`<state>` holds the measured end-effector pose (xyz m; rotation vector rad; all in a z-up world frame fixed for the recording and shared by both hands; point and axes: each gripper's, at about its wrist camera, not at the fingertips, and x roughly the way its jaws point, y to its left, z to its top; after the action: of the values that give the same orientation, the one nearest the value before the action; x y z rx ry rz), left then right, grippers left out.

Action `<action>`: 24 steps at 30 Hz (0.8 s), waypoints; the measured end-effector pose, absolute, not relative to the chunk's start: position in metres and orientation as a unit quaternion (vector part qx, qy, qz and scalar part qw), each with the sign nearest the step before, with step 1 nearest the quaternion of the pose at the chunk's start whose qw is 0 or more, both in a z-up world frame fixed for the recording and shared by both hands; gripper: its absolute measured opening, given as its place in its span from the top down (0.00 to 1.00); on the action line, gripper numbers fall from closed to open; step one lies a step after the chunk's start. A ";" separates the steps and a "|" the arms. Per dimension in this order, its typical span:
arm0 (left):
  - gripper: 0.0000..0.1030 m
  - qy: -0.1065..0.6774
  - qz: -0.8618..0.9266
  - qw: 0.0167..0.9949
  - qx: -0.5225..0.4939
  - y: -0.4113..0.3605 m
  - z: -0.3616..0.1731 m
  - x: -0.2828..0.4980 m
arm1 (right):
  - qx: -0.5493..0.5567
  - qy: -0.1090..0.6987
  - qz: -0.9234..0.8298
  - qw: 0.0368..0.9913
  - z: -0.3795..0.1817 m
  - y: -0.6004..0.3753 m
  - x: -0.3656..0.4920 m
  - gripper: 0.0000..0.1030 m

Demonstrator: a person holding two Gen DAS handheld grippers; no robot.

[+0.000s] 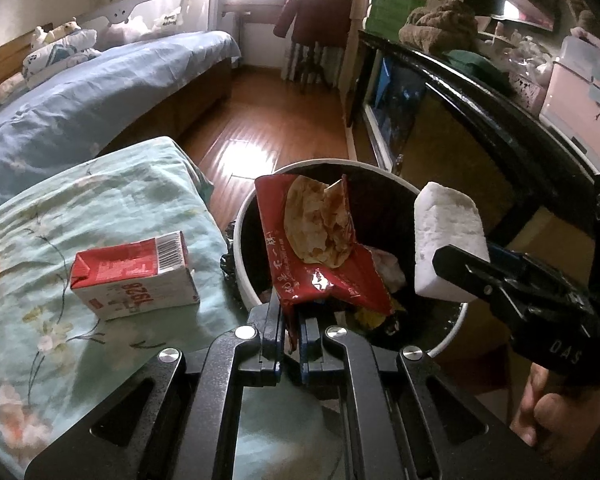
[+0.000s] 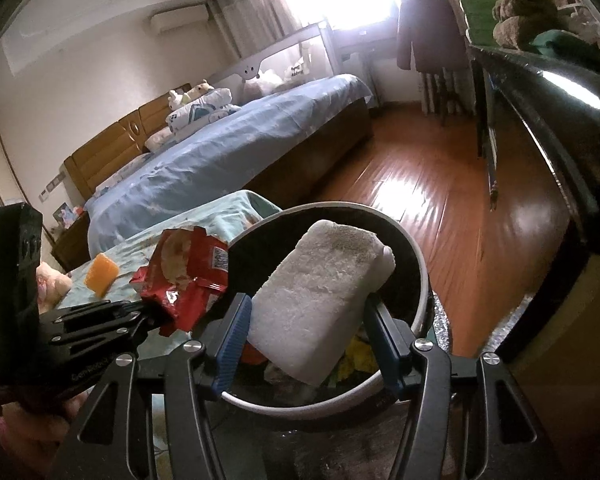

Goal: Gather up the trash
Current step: 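Hold the chip bag and foam block over the bin opening with both grippers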

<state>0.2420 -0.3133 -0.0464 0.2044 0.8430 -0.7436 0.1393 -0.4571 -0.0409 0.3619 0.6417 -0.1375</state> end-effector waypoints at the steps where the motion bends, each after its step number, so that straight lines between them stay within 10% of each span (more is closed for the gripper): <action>1: 0.96 0.400 -0.352 0.841 0.098 -0.315 -0.047 0.243 | 0.176 0.315 -0.068 0.930 -0.041 -0.457 0.141 0.43; 24: 0.94 0.407 -0.355 0.834 0.112 -0.334 -0.051 0.253 | 0.173 0.332 -0.073 0.924 -0.046 -0.471 0.150 0.39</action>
<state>0.2535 -0.3344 -0.0509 0.2363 0.8632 -0.7520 0.1497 -0.4713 -0.0461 0.3550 0.6809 -0.1494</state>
